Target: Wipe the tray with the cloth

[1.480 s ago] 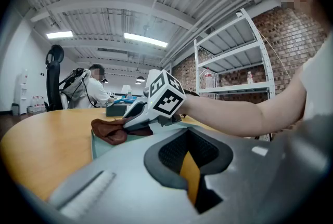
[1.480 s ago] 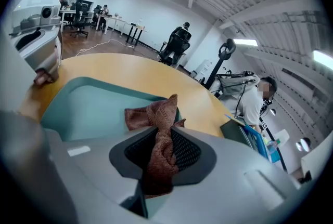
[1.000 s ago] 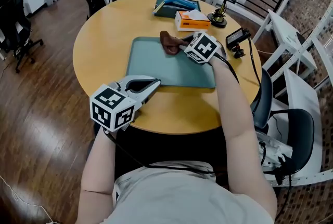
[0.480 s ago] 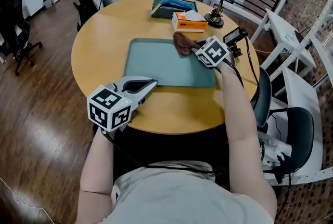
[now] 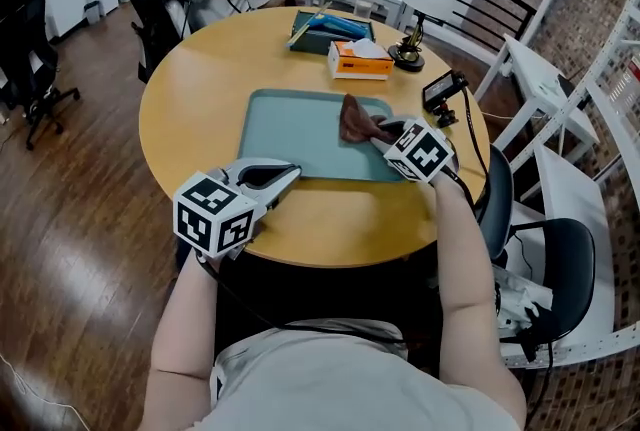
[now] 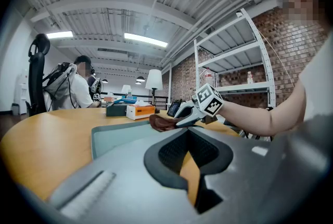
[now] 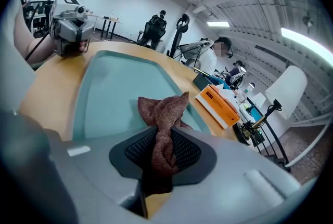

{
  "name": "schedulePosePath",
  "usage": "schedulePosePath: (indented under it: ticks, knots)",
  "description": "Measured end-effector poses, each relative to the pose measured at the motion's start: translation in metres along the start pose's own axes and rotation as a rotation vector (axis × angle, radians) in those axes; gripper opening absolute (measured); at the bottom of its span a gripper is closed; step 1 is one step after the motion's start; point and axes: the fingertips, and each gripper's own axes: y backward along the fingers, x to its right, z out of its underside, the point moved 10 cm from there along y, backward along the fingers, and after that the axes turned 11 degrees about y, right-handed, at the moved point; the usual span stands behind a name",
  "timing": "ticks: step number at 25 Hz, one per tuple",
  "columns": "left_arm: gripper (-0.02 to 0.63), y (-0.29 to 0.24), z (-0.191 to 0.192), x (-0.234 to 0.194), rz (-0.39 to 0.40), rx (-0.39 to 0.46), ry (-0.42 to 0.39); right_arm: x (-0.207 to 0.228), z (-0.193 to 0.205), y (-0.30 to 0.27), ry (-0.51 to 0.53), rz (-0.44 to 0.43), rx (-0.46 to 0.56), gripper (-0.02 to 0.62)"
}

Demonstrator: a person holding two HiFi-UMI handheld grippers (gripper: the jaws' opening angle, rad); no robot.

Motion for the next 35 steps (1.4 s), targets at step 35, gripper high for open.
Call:
schedulePosePath:
  ticks: [35]
  knots:
    - [0.0,0.001,-0.002,0.0,-0.003,0.002,-0.001,0.035,0.067,0.108,-0.225,0.474,0.122,0.077]
